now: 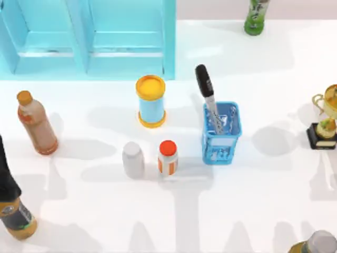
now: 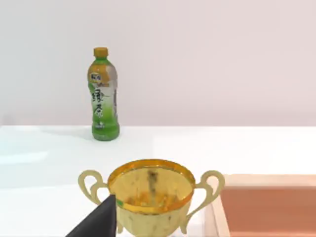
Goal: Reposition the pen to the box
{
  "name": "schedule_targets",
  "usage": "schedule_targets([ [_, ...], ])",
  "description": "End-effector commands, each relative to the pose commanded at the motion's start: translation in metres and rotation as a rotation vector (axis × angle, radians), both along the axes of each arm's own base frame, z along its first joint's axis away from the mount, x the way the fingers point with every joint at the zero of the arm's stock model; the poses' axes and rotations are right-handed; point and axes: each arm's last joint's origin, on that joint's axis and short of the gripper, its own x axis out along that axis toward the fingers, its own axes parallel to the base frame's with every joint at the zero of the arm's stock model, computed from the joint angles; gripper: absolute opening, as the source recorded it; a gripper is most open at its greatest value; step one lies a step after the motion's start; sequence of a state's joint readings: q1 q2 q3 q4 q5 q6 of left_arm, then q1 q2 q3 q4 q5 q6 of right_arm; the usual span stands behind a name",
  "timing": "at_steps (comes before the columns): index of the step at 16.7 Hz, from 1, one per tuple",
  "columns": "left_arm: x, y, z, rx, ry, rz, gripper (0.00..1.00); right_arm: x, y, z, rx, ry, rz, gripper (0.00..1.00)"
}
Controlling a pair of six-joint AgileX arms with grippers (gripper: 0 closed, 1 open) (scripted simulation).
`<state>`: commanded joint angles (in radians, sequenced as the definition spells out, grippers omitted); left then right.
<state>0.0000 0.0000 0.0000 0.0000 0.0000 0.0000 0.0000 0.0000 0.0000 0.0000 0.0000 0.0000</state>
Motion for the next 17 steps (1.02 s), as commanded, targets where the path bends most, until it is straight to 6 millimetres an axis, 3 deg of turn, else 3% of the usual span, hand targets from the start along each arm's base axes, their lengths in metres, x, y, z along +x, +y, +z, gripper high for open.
schedule_targets([
  [4,0.0,0.0,0.0,0.0,0.0,0.0,1.0,0.001,0.002,0.005,-0.005,0.008,0.028,1.0],
  [9,0.0,0.0,0.0,0.0,0.0,0.0,1.0,0.015,0.012,0.036,-0.039,0.088,0.195,1.0],
  [13,0.0,0.0,0.0,0.0,0.0,0.0,1.0,0.055,0.028,0.054,-0.066,0.254,0.379,1.0],
  [17,0.0,0.0,0.0,0.0,0.0,0.0,1.0,0.107,0.052,0.053,-0.077,0.415,0.574,1.0],
])
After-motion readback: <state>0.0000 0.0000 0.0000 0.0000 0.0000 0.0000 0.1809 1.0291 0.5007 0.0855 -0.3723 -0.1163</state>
